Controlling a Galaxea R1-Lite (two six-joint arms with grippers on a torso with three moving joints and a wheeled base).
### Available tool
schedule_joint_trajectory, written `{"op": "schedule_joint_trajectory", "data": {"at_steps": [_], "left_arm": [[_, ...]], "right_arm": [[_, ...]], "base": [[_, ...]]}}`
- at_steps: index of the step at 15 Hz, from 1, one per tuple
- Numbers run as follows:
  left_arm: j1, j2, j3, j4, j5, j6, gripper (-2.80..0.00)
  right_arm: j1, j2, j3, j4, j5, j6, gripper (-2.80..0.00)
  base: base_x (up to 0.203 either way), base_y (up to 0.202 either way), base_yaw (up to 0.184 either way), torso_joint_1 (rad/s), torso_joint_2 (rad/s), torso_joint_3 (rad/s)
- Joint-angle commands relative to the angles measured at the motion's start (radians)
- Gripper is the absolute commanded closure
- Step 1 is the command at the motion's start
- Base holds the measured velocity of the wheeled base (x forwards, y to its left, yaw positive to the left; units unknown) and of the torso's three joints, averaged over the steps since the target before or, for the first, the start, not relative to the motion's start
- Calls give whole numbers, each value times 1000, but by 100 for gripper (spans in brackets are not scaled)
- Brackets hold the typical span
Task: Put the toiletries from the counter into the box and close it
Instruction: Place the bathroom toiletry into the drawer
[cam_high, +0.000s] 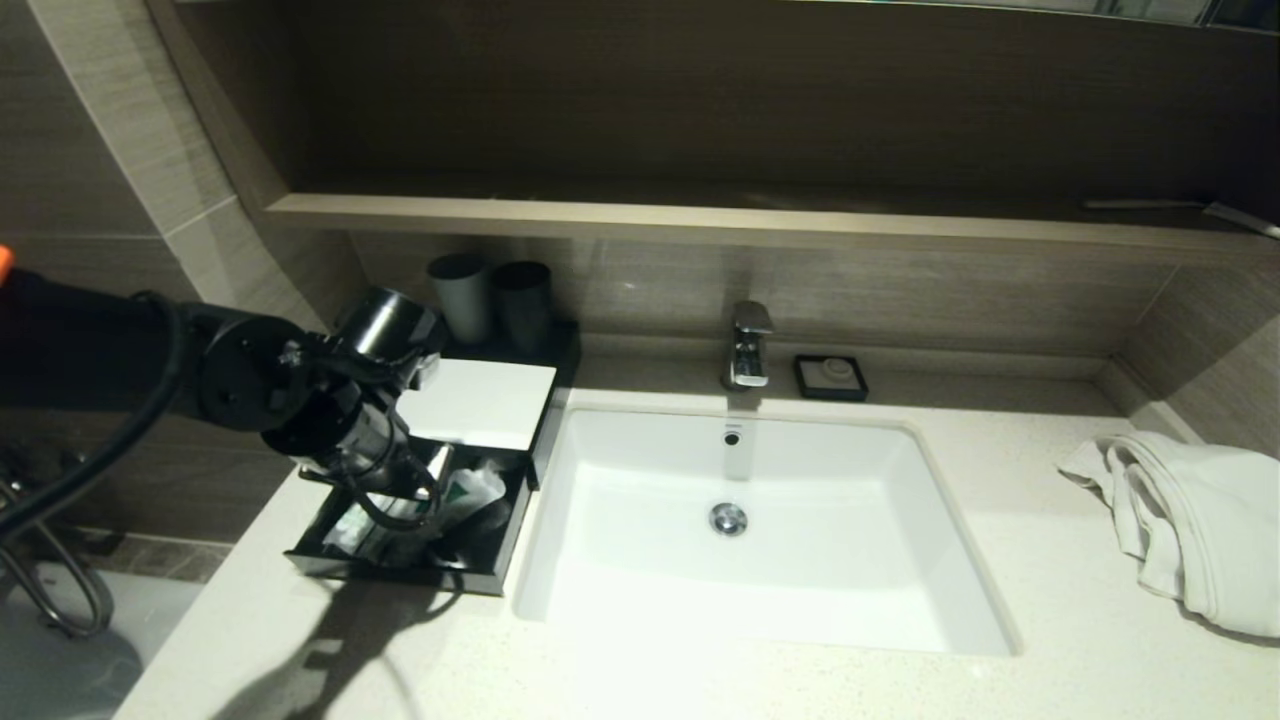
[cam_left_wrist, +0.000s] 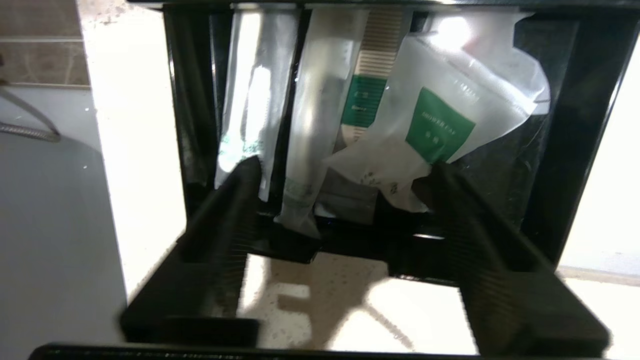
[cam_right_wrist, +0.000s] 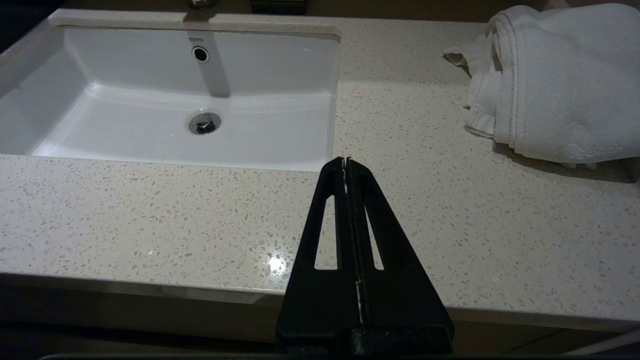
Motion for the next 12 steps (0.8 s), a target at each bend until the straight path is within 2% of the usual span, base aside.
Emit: {"op": "schedule_joint_trajectory", "data": {"at_steps": [1,5,12], "left_arm": [[-12,8,0,-3,-12,-2,0],[-37,24,0,-14,-25,-22,0],[-36,72,4,-18,-28,-41,0]], "right_arm": [[0,0,0,0,0,0,0],[0,0,0,0,0,0,0],[0,0,0,0,0,0,0]], "base": [[0,0,0,0,0,0],[0,0,0,0,0,0],[0,0,0,0,0,0]]}}
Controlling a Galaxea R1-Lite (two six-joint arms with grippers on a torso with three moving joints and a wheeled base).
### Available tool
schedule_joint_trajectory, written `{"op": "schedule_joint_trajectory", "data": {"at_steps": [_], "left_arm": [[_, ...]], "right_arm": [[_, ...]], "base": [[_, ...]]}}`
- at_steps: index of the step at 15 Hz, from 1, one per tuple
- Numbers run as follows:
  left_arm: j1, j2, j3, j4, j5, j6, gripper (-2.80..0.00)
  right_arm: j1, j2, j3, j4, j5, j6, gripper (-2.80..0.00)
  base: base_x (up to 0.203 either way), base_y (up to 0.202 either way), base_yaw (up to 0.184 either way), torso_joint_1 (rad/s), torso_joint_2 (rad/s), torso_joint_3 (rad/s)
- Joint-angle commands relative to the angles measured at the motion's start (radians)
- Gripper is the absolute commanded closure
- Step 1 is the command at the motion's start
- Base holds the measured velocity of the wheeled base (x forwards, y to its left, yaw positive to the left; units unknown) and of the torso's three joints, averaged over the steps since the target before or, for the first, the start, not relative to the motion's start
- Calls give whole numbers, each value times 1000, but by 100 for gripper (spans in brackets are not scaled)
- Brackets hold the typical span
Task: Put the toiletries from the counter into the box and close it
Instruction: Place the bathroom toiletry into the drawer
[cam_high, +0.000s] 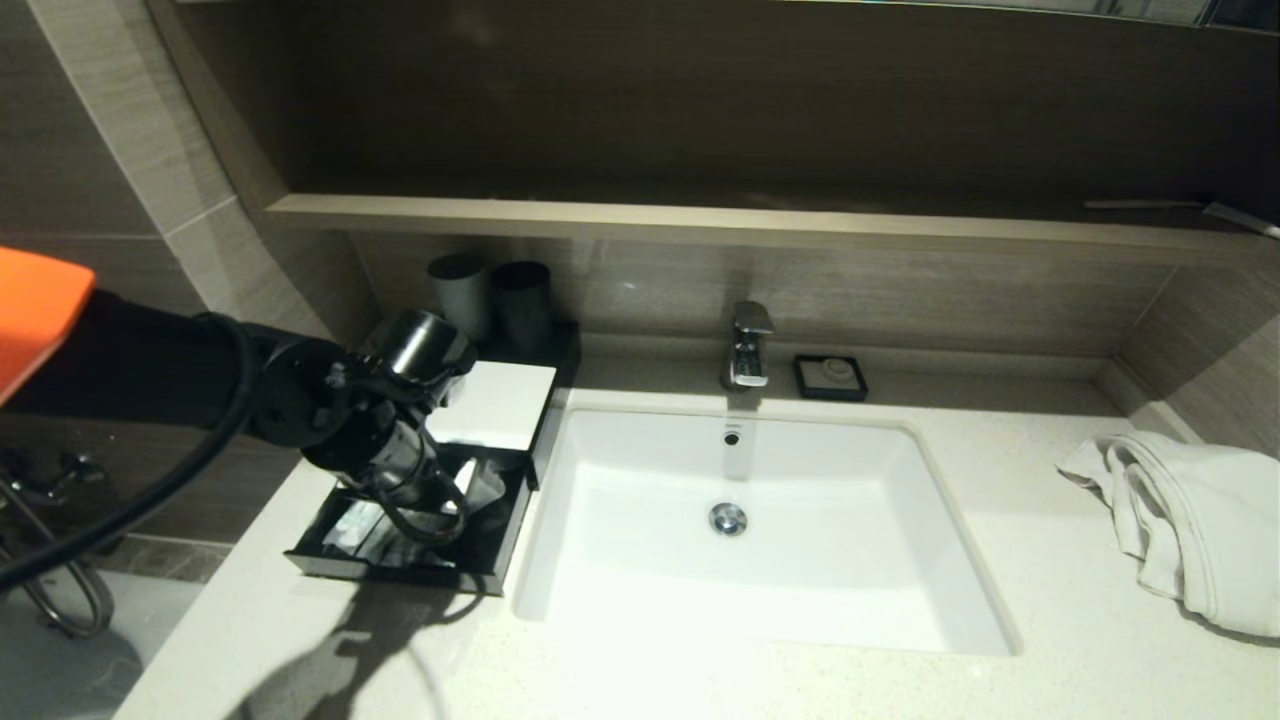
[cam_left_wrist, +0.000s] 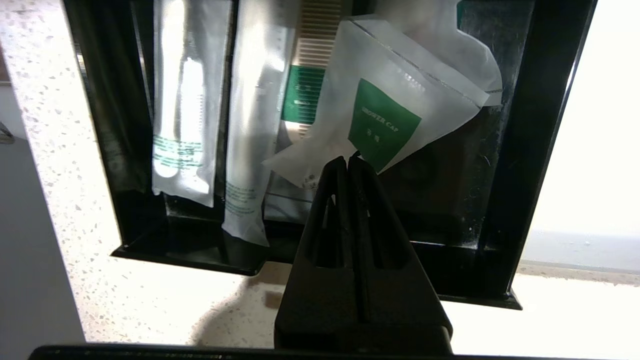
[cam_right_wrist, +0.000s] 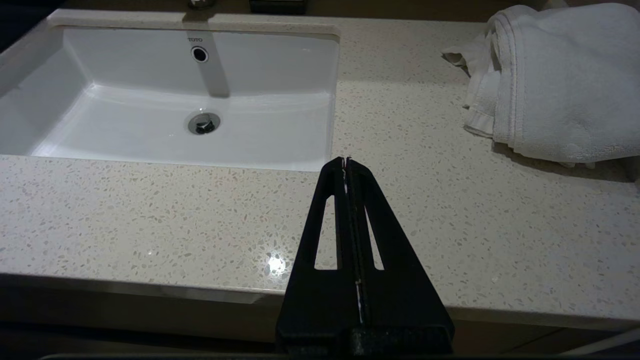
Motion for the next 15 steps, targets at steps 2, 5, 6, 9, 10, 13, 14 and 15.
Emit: {"op": "schedule_joint_trajectory", "data": {"at_steps": [2,5,6,9,10,13,14,15], "left_arm": [[1,22,0,2,3,-3,0],[1,35,-2,1,3,-8,0],[1,40,0,2,3,-8,0],[1,44,1,1,3,-9,0],[1,43,-2,1,5,-9,0],[2,28,-21,-5,7,-9,0],[3,24,-40,-4,7,-10,0],[4,11,-51,0,7,-11,0]], "right_arm": [[0,0,0,0,0,0,0],[0,0,0,0,0,0,0],[0,0,0,0,0,0,0],[0,0,0,0,0,0,0],[0,0,0,0,0,0,0],[0,0,0,0,0,0,0],[0,0,0,0,0,0,0],[0,0,0,0,0,0,0]], "base": [[0,0,0,0,0,0],[0,0,0,0,0,0],[0,0,0,0,0,0],[0,0,0,0,0,0],[0,0,0,0,0,0],[0,0,0,0,0,0],[0,0,0,0,0,0],[0,0,0,0,0,0]]}}
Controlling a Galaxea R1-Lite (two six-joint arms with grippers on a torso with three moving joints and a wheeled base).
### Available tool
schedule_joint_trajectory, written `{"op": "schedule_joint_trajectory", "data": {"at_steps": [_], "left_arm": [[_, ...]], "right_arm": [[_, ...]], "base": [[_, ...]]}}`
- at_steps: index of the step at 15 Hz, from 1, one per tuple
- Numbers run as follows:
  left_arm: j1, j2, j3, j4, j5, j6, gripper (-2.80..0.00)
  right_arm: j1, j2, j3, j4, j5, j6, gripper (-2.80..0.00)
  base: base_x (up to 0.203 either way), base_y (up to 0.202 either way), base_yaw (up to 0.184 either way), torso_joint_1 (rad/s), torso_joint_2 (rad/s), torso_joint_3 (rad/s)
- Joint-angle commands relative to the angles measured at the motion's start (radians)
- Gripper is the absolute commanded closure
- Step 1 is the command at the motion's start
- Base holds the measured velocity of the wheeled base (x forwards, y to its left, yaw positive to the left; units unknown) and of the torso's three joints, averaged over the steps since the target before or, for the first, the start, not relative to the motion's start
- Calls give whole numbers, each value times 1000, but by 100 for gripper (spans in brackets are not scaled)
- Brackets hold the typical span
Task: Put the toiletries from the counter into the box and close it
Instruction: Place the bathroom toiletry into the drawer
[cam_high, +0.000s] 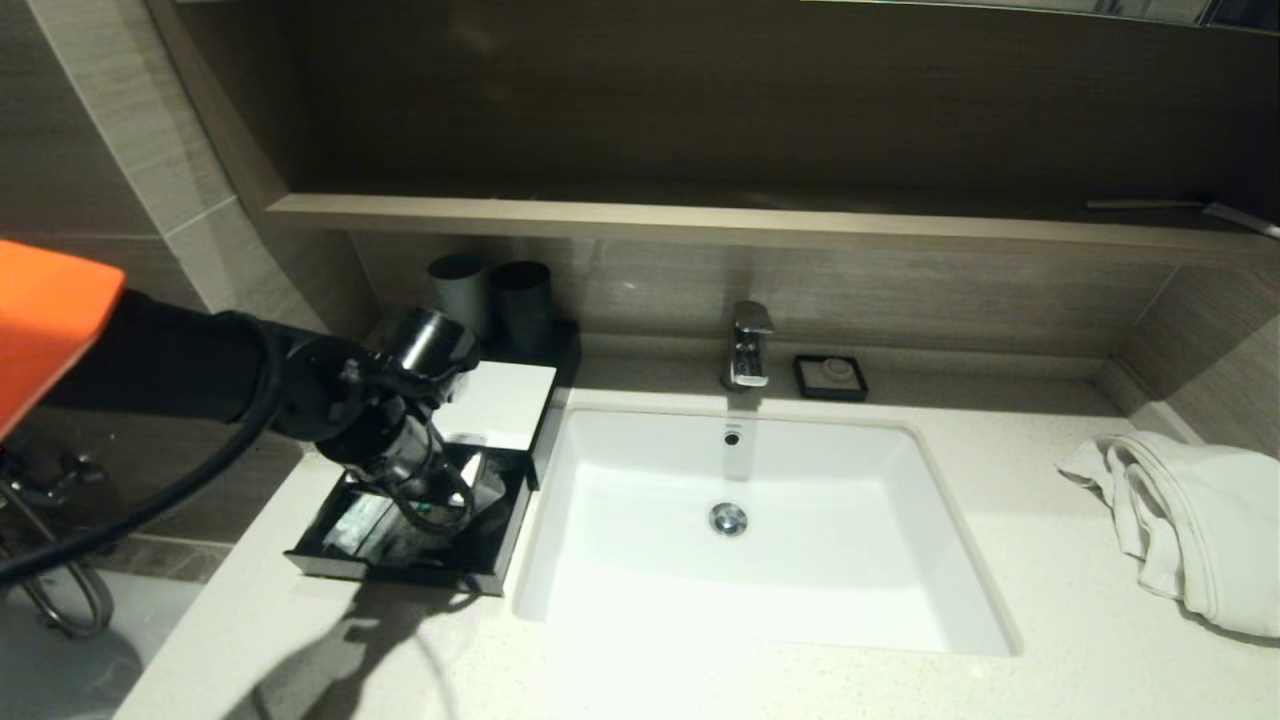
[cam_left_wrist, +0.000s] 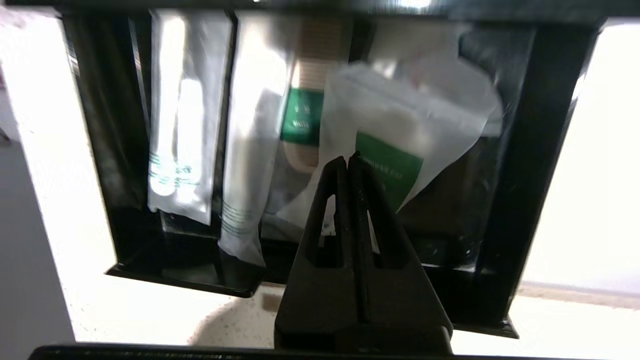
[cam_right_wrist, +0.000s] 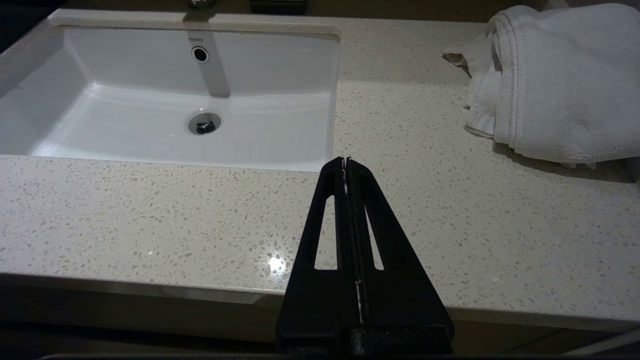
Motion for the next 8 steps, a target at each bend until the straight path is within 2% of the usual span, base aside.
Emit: {"op": "schedule_joint_trajectory", "data": {"at_steps": [1,8], "left_arm": [[0,-27,-15,7,2,-1,0],[-23,-57,41,11,-14,-3,0]], "right_arm": [[0,0,0,0,0,0,0],[0,0,0,0,0,0,0]], "base": [[0,0,0,0,0,0],[0,0,0,0,0,0]]}}
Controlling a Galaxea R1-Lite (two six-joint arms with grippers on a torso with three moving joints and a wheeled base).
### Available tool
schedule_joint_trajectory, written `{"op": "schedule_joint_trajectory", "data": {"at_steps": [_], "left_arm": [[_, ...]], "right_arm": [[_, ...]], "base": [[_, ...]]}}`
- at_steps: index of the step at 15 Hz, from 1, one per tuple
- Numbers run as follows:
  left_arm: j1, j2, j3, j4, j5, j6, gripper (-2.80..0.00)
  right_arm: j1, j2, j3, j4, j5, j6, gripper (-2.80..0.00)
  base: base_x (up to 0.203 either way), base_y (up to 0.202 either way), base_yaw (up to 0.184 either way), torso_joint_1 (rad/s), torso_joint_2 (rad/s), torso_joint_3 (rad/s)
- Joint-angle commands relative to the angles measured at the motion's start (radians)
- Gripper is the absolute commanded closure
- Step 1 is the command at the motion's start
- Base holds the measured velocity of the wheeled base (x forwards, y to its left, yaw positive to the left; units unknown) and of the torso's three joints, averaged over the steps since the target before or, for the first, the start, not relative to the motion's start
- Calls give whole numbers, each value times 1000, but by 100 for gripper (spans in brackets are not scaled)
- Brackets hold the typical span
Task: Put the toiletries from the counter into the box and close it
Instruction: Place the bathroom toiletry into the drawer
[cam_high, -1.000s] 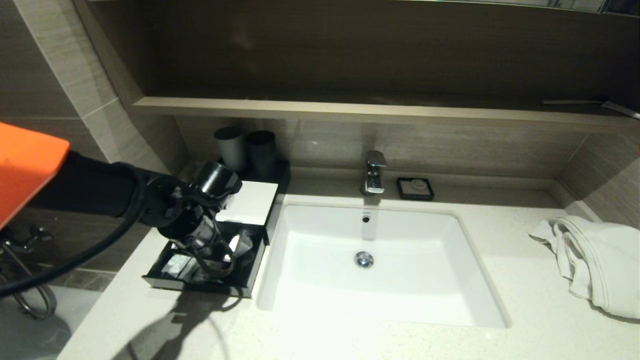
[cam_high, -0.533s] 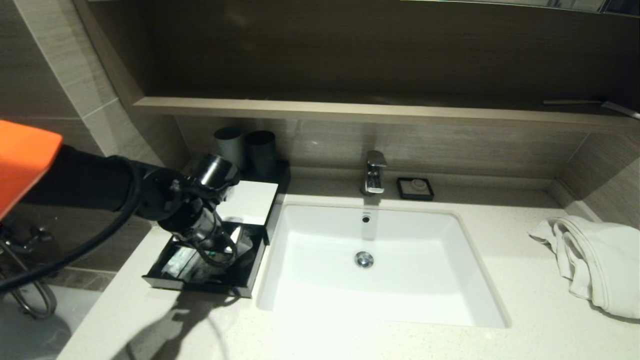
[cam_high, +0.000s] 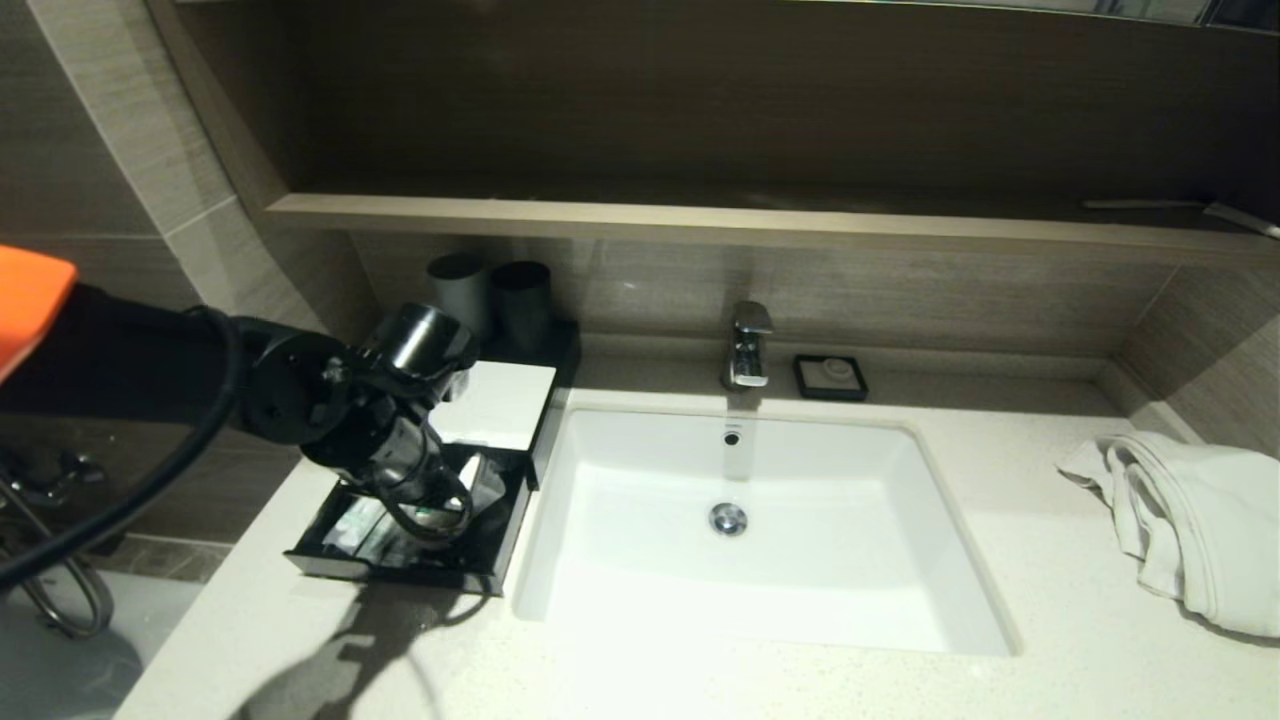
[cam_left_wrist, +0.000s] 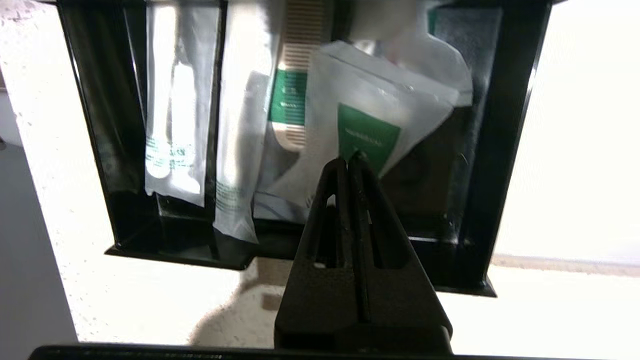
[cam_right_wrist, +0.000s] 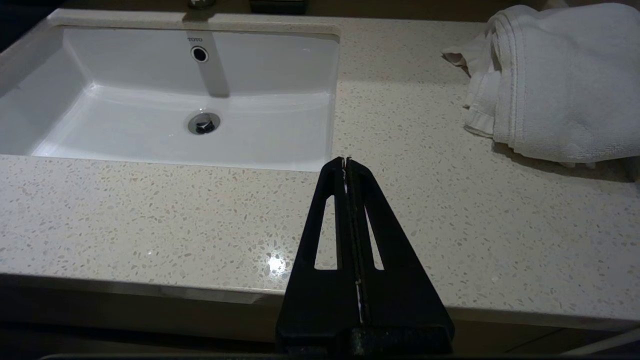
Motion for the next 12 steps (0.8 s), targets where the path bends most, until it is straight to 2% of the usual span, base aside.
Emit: {"op": "schedule_joint_trajectory", "data": {"at_steps": [1,12], "left_arm": [[-5,-13,8,2,-11,-2,0],[-17,33,28,-1,-13,-21,0]], "right_arm": [[0,0,0,0,1,0,0],[0,0,0,0,1,0,0]], "base": [[0,0,0,0,0,0],[0,0,0,0,0,0]]}}
